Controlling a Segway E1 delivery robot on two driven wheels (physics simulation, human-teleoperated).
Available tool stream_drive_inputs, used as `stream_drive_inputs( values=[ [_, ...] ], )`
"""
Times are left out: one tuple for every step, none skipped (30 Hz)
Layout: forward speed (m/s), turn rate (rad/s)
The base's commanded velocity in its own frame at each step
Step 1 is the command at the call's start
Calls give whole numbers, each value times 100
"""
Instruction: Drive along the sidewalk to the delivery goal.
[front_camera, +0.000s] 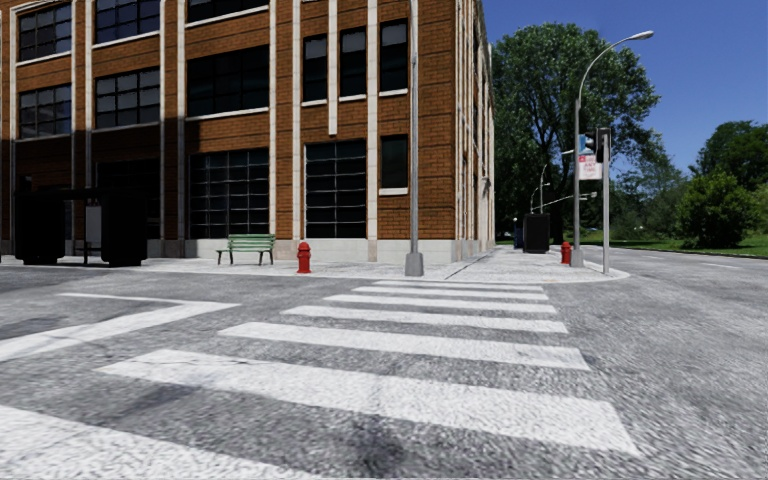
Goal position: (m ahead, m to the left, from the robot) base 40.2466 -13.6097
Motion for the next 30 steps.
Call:
stream_drive_inputs(
  values=[
    [135,0],
    [140,0],
    [140,0],
    [144,0],
    [146,0],
    [149,0],
    [149,0],
    [154,0],
    [164,0],
    [184,0],
    [184,0],
    [200,0],
    [200,0],
    [200,-7],
    [200,-7],
    [200,-17],
    [200,-25],
    [200,-25],
    [200,-28],
    [200,-33],
    [200,-40],
    [200,-40],
    [200,-46],
    [200,-48],
    [200,-52],
    [200,-52],
    [200,-55],
    [200,-59],
    [200,-60],
    [200,-60]
  ],
)
